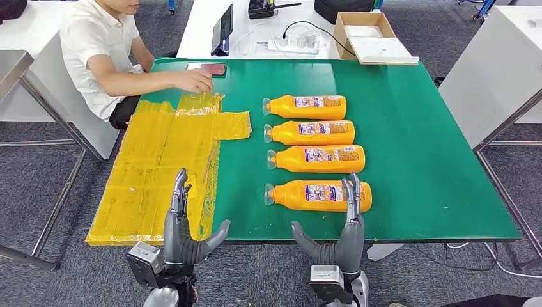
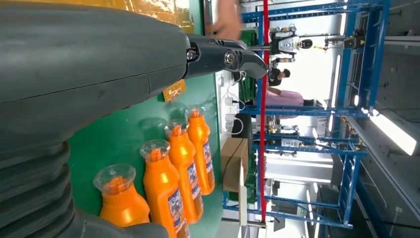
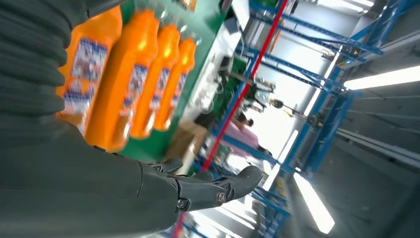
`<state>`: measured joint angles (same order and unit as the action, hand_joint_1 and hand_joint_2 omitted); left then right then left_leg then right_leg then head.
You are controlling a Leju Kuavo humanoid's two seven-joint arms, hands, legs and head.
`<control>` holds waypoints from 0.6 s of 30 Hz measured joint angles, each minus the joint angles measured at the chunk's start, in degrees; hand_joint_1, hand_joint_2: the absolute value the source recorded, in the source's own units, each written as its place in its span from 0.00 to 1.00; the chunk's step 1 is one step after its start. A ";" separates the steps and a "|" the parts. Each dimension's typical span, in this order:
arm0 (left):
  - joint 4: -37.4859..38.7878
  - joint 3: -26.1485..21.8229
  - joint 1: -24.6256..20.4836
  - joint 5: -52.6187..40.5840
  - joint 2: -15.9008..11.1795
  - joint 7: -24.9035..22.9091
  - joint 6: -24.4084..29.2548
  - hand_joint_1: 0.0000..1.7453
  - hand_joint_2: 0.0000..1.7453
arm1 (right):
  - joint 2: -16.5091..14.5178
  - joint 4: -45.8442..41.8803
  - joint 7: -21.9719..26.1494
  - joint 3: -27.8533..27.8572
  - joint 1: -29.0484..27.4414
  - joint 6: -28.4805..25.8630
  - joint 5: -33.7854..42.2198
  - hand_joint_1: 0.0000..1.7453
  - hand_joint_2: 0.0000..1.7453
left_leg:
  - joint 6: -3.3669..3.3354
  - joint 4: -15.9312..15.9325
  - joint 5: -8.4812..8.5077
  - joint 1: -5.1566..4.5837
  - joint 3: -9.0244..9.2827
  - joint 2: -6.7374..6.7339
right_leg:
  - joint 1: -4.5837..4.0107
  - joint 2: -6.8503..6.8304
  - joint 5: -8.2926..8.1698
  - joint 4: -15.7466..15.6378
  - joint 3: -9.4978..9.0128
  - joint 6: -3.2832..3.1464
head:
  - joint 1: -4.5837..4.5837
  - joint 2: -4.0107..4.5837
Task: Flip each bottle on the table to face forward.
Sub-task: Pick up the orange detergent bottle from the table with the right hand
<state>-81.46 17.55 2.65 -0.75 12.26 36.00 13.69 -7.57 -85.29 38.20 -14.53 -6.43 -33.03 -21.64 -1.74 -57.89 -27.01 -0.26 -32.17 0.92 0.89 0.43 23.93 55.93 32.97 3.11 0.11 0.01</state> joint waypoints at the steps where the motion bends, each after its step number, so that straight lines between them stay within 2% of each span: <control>1: 0.01 0.03 -0.10 -0.17 0.03 -0.14 0.04 0.00 1.00 | 0.36 0.49 -0.02 0.10 0.47 -0.95 -1.64 0.00 1.00 | 0.00 0.00 0.00 0.00 0.00 0.00 | 0.00 0.00 0.00 0.00 0.00 0.00 | 0.00 0.01; 5: 0.06 0.17 -0.82 -0.59 0.07 -0.56 0.43 0.00 1.00 | 1.68 2.72 -0.14 1.32 2.80 -2.07 -4.96 0.00 1.00 | -0.01 0.00 0.00 -0.01 0.02 0.00 | 0.00 0.00 -0.01 0.00 -0.01 0.00 | 0.00 0.00; 18: 0.09 0.20 -1.03 -0.96 0.07 -0.77 0.61 0.00 1.00 | 2.71 5.28 -0.15 2.41 4.22 -2.07 -5.53 0.00 1.00 | 0.00 0.00 0.00 0.00 0.00 0.00 | 0.00 0.00 0.00 0.00 0.01 0.00 | -0.01 0.00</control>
<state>-81.37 17.75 1.62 -1.71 12.33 35.23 14.30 -4.86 -80.01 38.05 -12.12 -2.21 -35.10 -27.17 -1.74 -57.89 -27.01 -0.25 -32.17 0.92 0.89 0.43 23.93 55.93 32.99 3.11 0.11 0.01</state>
